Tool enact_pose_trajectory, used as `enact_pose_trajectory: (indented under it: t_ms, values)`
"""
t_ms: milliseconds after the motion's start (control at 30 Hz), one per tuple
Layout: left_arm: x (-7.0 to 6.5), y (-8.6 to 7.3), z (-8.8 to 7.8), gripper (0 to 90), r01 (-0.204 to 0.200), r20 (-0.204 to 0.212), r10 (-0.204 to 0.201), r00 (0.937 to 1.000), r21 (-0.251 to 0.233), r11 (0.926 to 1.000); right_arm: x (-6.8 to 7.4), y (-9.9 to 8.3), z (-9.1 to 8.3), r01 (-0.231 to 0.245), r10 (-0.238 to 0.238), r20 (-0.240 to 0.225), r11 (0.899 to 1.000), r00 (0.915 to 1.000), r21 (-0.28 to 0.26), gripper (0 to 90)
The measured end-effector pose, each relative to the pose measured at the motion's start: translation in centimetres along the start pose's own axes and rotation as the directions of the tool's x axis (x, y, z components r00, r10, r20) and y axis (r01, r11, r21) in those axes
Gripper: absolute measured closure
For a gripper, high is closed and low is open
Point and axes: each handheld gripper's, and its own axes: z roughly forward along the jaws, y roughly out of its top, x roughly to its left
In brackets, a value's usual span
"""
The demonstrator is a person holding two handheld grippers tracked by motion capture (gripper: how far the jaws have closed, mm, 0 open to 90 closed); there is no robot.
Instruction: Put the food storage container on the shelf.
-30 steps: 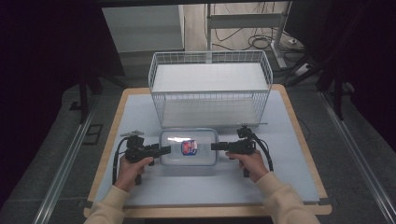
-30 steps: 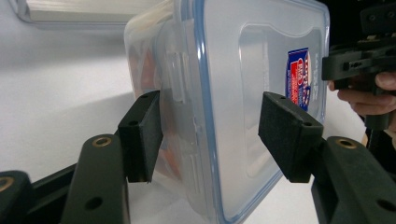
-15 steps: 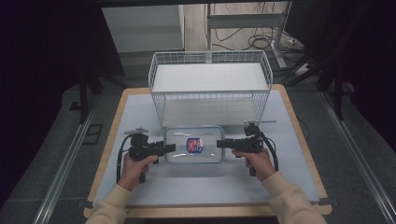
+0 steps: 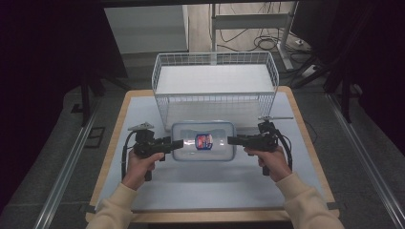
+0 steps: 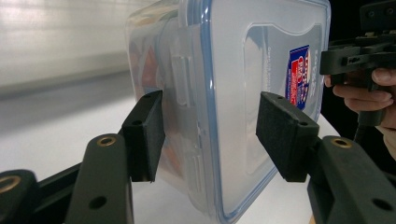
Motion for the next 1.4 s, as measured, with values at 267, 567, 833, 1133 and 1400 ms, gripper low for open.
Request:
enact_pose_trajectory:
  t_ms: [267, 567, 833, 1133, 1400]
  values:
    - [-1.2, 1.6, -0.3, 43.5, -0.02, 0.006, 0.02, 0.9998, -0.019, 0.9996, 1.1, 1.3, -1.6, 0.036, -0.035, 0.012, 0.999, 0.9993, -0.024, 53.0]
    - [-2.2, 3.5, -0.8, 43.5, -0.041, 0.009, 0.042, 0.9991, -0.04, 0.9983, 2.3, 3.0, -2.8, 0.073, -0.072, 0.023, 0.996, 0.9972, -0.047, 53.1]
    - [-2.9, 5.0, -1.2, 43.5, -0.055, 0.016, 0.056, 0.9983, -0.058, 0.9968, 3.4, 4.4, -3.7, 0.115, -0.112, 0.039, 0.991, 0.9929, -0.063, 53.0]
    - [-3.6, 6.7, -1.4, 43.5, -0.061, 0.017, 0.062, 0.9979, -0.073, 0.9955, 4.0, 5.9, -4.6, 0.136, -0.132, 0.047, 0.988, 0.9901, -0.079, 53.0]
    - [-4.5, 8.8, -1.6, 43.4, -0.088, 0.013, 0.09, 0.9959, -0.083, 0.9926, 4.5, 7.5, -5.6, 0.153, -0.148, 0.049, 0.983, 0.9877, -0.102, 53.0]
